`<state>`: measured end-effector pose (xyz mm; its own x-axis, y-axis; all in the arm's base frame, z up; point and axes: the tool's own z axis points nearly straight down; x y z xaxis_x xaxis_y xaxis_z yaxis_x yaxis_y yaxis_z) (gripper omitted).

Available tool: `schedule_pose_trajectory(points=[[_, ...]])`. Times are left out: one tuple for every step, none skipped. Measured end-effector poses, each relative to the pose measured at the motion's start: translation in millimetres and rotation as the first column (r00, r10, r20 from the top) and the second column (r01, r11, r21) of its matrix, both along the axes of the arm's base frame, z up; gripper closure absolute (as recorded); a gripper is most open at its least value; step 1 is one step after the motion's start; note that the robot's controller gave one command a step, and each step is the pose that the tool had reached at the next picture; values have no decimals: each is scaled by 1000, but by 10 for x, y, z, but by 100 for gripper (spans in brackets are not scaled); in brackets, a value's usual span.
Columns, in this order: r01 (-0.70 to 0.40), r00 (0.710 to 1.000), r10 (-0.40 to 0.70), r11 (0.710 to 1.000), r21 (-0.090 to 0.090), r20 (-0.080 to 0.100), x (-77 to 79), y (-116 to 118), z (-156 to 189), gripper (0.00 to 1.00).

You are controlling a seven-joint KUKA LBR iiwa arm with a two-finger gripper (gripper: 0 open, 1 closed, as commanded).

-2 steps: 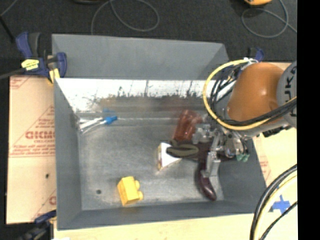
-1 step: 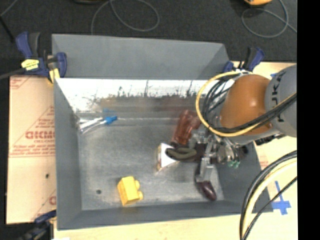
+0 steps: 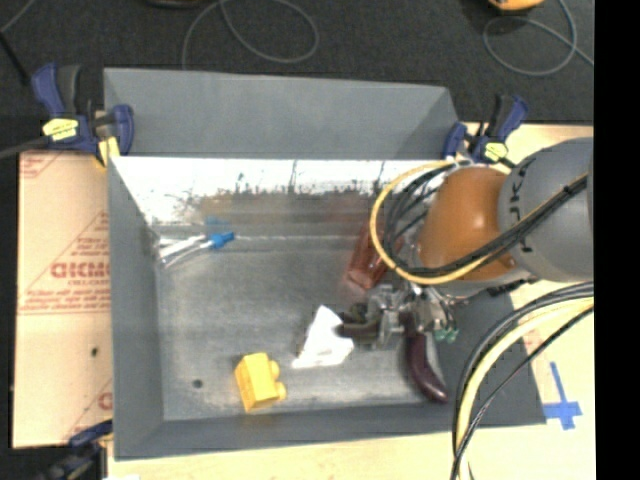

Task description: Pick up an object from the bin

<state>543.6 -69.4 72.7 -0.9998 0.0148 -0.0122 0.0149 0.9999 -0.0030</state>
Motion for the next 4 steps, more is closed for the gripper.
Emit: schedule_pose_trajectory(points=[[0,1000,0,1000,0,0,0,0,0,100],[2,1000,-2,1000,-1,2,-38,-14,815,100],[2,1000,-2,1000,-1,2,-38,-15,815,100],[24,1000,-24,1000,-2,11,-145,-36,2383,100]])
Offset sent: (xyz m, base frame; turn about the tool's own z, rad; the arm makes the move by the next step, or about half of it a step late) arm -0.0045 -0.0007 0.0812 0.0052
